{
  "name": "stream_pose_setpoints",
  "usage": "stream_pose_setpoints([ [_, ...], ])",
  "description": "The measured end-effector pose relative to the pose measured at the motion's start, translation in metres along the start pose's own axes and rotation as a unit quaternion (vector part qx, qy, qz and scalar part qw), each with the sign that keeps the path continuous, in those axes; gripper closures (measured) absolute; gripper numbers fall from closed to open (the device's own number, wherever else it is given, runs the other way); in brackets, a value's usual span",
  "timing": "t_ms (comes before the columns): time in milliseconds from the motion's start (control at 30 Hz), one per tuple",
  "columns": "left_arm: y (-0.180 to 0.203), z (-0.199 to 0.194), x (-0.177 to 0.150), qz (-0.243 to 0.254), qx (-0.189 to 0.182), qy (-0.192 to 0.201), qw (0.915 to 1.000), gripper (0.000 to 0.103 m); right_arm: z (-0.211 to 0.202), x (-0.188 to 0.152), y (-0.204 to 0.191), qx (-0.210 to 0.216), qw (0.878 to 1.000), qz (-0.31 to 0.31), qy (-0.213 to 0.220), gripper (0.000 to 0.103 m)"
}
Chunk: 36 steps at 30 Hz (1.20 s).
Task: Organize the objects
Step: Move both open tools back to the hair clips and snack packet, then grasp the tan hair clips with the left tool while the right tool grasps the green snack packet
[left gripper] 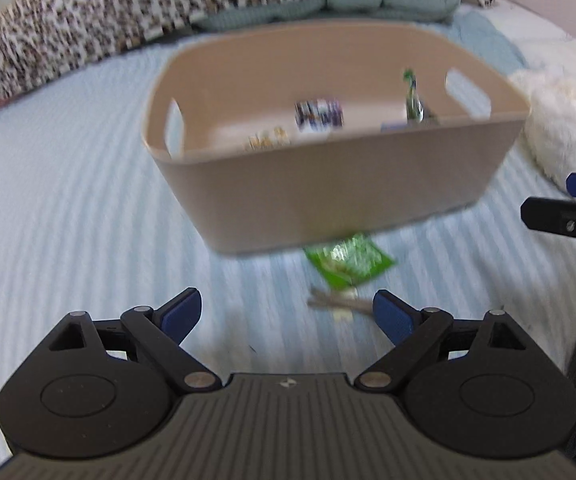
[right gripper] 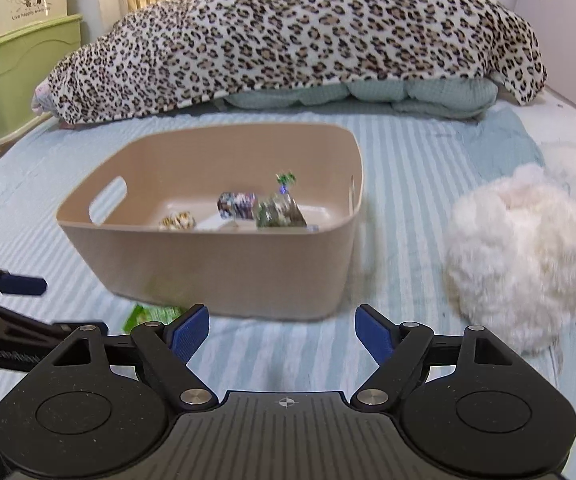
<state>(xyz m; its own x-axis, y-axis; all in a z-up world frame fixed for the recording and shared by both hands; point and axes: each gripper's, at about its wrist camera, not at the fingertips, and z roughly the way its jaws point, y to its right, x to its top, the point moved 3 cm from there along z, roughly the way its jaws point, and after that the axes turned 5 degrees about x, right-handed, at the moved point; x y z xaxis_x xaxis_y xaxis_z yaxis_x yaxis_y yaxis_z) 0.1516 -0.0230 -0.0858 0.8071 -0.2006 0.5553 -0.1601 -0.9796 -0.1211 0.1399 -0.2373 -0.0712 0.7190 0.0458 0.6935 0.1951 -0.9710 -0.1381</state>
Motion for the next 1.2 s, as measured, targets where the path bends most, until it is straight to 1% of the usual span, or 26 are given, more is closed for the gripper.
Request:
stream_pose_setpoints([
  [167,0.008,0.019,-0.011,-0.01,-0.025,-0.008,0.9996,0.01,0.011,-0.012,0.004,-0.002,1.0,0.011,-0.016,0.022],
  [300,0.013,0.031,-0.011,-0.014,-0.016,-0.003,0.9998,0.01,0.02,-0.019,0.006,0.0,0.999,0.018,-0.027,0.022],
  [400,0.014,0.038,-0.01,-0.021,-0.021,-0.008,0.9995,0.01,0.027,-0.023,0.004,0.003,0.999,0.021,-0.033,0.022],
  [467,0.013,0.043,-0.01,-0.022,-0.015,-0.009,0.9996,0.01,0.032,-0.025,0.002,0.006,0.999,0.021,-0.038,0.022],
  [600,0.004,0.047,-0.013,-0.038,-0.022,-0.008,0.999,0.01,0.043,-0.027,-0.006,0.017,0.999,0.014,-0.049,0.022],
  [800,-0.016,0.049,-0.018,-0.038,-0.01,0.002,0.9992,0.01,0.06,-0.027,-0.021,0.031,0.998,0.003,-0.061,0.022],
  [900,-0.027,0.051,-0.019,-0.032,-0.01,0.008,0.9994,0.01,0.069,-0.027,-0.03,0.037,0.997,-0.007,-0.066,0.022],
  [1000,-0.037,0.054,-0.017,-0.022,-0.002,0.01,0.9997,0.01,0.077,-0.027,-0.037,0.043,0.996,-0.014,-0.073,0.022],
  [1100,-0.044,0.057,-0.015,-0.018,-0.011,0.007,0.9997,0.01,0.085,-0.026,-0.047,0.05,0.995,-0.025,-0.078,0.022],
  [1200,-0.047,0.058,-0.014,-0.002,-0.011,0.01,0.9999,0.006,0.092,-0.024,-0.057,0.051,0.995,-0.041,-0.079,0.022],
])
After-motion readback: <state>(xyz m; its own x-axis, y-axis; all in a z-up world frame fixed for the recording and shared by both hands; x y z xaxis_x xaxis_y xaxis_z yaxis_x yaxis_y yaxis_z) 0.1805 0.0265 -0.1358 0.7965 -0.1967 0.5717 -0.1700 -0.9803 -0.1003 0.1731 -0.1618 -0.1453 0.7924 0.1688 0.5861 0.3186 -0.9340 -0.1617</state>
